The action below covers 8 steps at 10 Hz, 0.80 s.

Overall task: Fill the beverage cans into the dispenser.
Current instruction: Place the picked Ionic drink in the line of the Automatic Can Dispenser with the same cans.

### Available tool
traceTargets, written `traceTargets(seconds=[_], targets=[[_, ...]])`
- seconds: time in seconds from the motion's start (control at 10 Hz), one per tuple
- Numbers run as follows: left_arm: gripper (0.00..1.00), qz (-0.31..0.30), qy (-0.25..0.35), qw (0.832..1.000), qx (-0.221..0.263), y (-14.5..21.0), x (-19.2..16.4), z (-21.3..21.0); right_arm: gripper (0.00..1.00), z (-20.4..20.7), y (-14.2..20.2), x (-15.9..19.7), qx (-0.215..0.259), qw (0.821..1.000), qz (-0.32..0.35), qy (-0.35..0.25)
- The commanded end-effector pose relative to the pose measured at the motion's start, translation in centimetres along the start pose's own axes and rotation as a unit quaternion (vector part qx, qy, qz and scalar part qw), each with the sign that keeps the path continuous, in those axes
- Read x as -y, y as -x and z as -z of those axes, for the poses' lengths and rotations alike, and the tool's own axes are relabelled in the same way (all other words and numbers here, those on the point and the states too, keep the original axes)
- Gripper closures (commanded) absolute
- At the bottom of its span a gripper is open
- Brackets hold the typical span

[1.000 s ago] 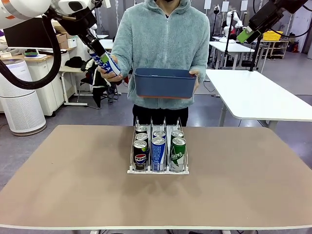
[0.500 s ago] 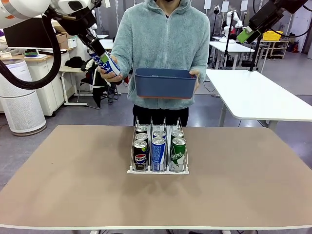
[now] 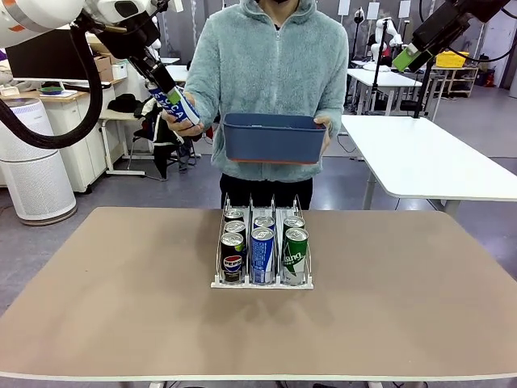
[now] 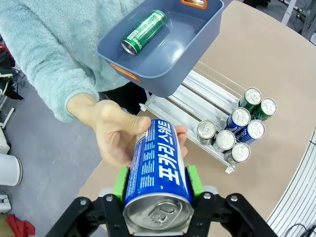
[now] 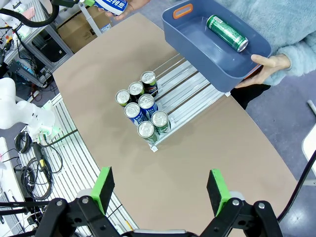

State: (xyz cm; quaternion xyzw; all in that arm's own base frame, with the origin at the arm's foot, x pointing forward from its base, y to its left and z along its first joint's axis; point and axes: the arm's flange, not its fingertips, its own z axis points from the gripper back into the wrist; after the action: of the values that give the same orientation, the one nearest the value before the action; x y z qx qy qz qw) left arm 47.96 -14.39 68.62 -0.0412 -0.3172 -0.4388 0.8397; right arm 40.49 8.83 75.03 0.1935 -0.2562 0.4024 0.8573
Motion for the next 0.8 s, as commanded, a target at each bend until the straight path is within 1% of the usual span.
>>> traceTargets(seconds=[0.0, 0.7], targets=[[0.59, 0.006, -0.001, 1.0, 0.0, 0.09, -0.1, -0.11, 0.0, 0.09, 0.13, 0.04, -0.001, 1.0, 0.0, -0.002], [0.59, 0.006, -0.001, 1.0, 0.0, 0.09, -0.1, -0.11, 0.0, 0.09, 0.13, 0.04, -0.001, 1.0, 0.0, -0.002]])
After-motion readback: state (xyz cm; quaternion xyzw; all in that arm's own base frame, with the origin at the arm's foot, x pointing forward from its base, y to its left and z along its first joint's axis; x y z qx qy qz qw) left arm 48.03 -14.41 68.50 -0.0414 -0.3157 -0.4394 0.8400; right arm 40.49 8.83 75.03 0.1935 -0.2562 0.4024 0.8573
